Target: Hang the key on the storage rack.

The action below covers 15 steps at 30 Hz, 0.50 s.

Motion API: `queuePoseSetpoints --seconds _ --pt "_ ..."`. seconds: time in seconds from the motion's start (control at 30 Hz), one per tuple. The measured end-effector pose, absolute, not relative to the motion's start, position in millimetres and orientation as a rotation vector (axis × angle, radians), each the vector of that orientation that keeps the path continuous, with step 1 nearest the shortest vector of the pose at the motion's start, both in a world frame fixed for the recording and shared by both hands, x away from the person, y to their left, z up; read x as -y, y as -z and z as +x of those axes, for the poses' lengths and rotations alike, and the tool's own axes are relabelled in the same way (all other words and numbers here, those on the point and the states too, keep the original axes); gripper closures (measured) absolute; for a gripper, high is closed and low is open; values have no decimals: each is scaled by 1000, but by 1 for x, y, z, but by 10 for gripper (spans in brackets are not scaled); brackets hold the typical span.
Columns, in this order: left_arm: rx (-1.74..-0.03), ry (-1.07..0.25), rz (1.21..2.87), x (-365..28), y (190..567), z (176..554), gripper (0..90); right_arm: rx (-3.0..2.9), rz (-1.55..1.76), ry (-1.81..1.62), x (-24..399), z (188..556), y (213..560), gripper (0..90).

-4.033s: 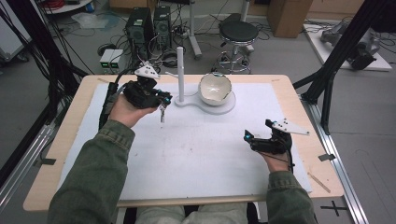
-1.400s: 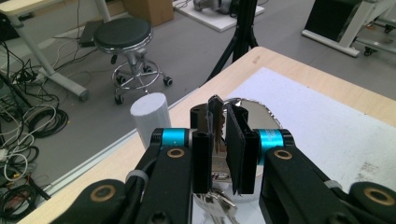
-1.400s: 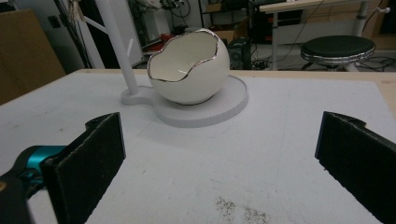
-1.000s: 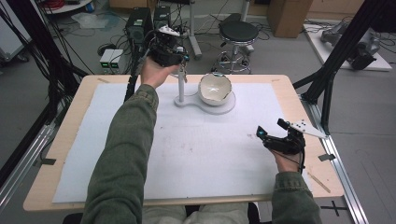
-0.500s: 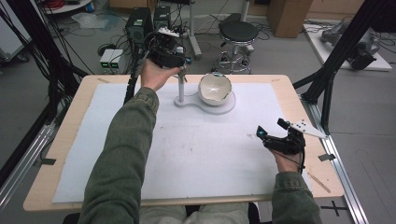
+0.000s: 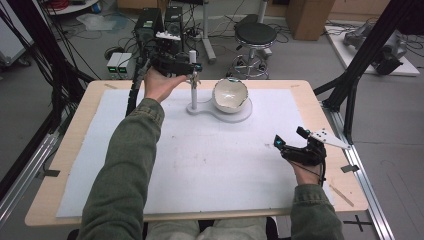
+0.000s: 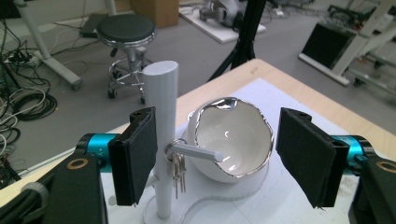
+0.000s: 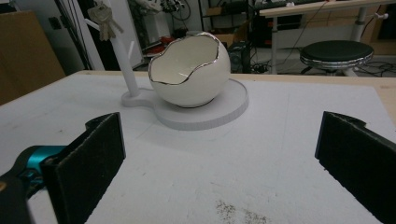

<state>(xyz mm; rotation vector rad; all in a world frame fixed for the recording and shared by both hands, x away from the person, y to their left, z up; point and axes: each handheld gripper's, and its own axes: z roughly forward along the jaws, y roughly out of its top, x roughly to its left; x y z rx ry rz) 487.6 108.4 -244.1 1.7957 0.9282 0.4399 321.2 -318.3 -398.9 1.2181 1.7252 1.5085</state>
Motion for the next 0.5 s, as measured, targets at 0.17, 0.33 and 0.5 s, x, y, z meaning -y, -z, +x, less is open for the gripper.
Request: queuePoseSetpoints --seconds 0.17,0.33,0.5 --pt "-944 -451 1793 -112 248 485 161 -1727 1221 -1509 318 321 399 6" --pt "-940 -463 1790 -118 248 481 47 -1723 1223 -1508 319 321 399 6" --pt "-954 -466 1802 -121 249 472 16 -1732 1220 -1503 318 322 399 6"
